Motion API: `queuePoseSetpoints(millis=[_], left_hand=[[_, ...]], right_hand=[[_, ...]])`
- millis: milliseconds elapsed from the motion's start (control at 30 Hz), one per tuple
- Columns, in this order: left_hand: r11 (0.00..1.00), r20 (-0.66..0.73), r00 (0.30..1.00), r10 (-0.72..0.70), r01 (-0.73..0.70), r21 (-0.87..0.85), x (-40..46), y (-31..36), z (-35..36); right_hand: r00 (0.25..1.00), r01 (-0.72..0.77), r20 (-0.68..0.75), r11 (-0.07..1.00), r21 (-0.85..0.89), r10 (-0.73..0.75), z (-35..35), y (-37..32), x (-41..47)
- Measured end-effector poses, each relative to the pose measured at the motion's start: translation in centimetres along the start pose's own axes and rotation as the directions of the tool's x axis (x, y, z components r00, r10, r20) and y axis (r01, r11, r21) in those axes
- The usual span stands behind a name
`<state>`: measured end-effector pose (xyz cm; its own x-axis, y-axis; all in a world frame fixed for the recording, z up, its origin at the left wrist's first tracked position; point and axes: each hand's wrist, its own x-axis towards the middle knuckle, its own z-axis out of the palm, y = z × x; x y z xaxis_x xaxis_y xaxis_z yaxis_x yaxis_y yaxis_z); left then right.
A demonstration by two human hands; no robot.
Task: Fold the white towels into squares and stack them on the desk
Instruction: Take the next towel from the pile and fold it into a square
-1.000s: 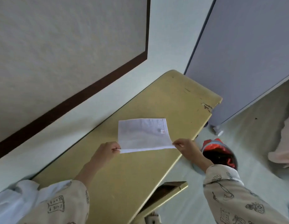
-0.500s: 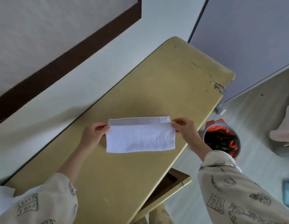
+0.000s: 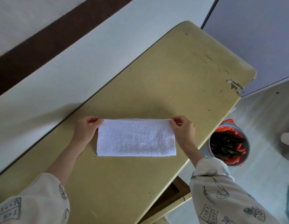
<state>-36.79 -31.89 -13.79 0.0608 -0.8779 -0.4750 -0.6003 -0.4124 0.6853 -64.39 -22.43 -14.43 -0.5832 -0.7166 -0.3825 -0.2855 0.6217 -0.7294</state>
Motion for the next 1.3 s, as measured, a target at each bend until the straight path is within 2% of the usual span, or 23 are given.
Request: queuePoseSetpoints(millis=[500,967,1067,1133,1167,1233,1300], left_hand=[[0.998,-0.113,0.993,-0.017,0.024,0.059,0.2,0.5,1.1],[0.992,-0.029,0.992,-0.126,0.126,0.024,0.4,0.4,0.6],[0.994,-0.06,0.993,-0.101,0.103,0.032,0.3,0.3,0.8],[0.996,-0.122,0.992,-0.036,0.045,0.079,-0.3,0.3,1.1],[0.99,-0.171,0.985,0.025,0.0,0.143,-0.7,0.3,1.2],[0.937,-0.252,0.947,0.201,-0.11,0.333,-2.2,0.1,1.8],[0.833,-0.21,0.897,0.389,-0.246,0.496,-4.3,-0.3,3.3]], right_hand=[[0.996,0.036,-0.076,0.981,-0.192,-0.052,0.8,-0.4,0.5],[0.995,0.022,-0.091,0.985,-0.17,-0.038,0.9,-0.2,0.5],[0.996,0.04,-0.075,0.978,-0.205,-0.056,0.9,0.0,0.7],[0.987,0.111,-0.088,0.963,-0.244,-0.136,0.9,0.0,0.2],[0.963,0.207,-0.105,0.933,-0.294,-0.247,0.9,0.2,-0.1],[0.861,0.403,-0.111,0.8,-0.445,-0.496,0.9,0.6,-1.0],[0.767,0.525,-0.04,0.662,-0.534,-0.641,1.7,1.1,-2.4]])
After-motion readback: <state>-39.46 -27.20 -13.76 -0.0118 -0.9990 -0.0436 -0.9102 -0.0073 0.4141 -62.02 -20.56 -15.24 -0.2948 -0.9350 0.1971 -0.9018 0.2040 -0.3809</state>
